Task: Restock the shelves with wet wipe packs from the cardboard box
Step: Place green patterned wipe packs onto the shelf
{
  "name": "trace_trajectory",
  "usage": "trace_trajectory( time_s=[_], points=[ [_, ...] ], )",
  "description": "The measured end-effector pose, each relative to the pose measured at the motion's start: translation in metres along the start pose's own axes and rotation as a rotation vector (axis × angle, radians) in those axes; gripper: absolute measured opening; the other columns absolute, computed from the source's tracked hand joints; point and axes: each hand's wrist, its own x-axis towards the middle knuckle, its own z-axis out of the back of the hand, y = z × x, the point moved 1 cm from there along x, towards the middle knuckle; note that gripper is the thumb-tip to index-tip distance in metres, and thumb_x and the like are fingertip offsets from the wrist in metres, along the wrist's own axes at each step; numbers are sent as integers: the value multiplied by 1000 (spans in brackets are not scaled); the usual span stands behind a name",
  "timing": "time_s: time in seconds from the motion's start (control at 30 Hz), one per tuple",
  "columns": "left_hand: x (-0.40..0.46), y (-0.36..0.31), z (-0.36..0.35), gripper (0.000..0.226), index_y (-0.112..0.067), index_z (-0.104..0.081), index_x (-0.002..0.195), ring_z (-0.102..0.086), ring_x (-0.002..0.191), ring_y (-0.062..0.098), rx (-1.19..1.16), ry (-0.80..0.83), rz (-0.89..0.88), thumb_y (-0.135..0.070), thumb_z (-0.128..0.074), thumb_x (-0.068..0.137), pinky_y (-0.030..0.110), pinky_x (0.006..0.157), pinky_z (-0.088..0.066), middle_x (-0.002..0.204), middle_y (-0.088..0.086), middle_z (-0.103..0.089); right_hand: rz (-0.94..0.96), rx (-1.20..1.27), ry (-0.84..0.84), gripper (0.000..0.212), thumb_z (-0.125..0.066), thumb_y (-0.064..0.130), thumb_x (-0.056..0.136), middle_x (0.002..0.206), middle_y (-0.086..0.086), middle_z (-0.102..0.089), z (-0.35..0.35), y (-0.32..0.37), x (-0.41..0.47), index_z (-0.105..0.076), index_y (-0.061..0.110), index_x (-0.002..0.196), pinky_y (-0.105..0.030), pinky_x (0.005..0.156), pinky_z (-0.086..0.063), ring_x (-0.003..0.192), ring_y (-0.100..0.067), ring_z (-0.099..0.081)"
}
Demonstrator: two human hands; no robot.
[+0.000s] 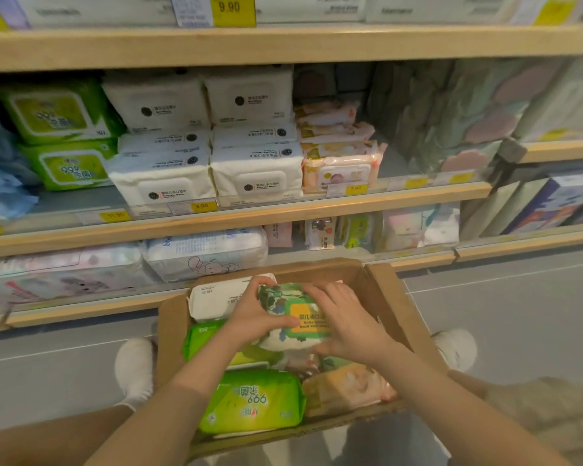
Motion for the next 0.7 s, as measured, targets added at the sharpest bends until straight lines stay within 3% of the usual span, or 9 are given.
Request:
trace_trajectory(
  time_s=[0.1,0.17,0.23,0.33,0.43,0.53,0.6,0.7],
  points=[
    [-7,-3,11,74,-31,-45,104,-58,95,10,22,-46,-41,-26,-93,47,29,79,-51,106,-8,-55,-235,217,-46,111,-79,60,59,147,0,-27,11,-3,14,-21,24,147,-39,112,-23,135,-17,-24],
    [-12,-7,16,72,-30,-45,105,-52,96,3,37,-68,-83,-23,-92,51,19,72,-43,107,-10,-52,-418,516,1,117,-84,52,59,154,7,-12,17,-7,20,-12,32,149,-40,114,-21,141,-14,-14],
    [-17,-9,20,72,-31,-43,104,-54,96,6,29,-59,-97,-23,-92,51,19,73,-46,107,-8,-53,-508,799,88,111,-87,39,62,154,8,-18,16,-8,22,-17,34,147,-37,111,-28,141,-14,-18],
    [-20,-10,29,81,-38,-39,104,-61,99,18,113,6,-95,-34,-92,44,36,82,-53,111,-1,-56,-476,831,80,89,-89,28,61,137,13,-40,10,-3,23,-39,29,134,-21,98,-35,130,-10,-36],
    [-22,-19,42,83,-38,-36,110,-44,118,17,566,4,-177,-45,-88,46,34,93,-44,126,-6,-43,-433,766,22,83,-91,28,57,124,19,-43,0,6,28,-44,29,126,-2,81,-34,111,6,-42],
    [-18,-22,46,108,-32,-24,140,-26,134,20,967,102,-259,-55,-81,51,37,109,-27,145,-3,-30,-375,767,-13,86,-93,29,49,121,11,-48,-20,19,37,-45,32,121,-12,85,-42,111,-4,-48],
    [-14,-16,48,115,-32,-15,146,-34,127,21,1008,173,-190,-56,-79,53,36,105,-32,141,-1,-37,-369,802,6,88,-93,29,46,118,9,-50,-37,26,44,-45,34,120,-24,88,-49,108,-8,-52],
    [-14,-1,48,112,-31,-13,147,-36,121,19,1044,156,-157,-56,-76,57,36,99,-32,133,-1,-40,-376,837,39,96,-92,33,47,124,8,-47,-57,25,45,-39,40,127,-34,96,-48,113,-8,-50]
  ],
)
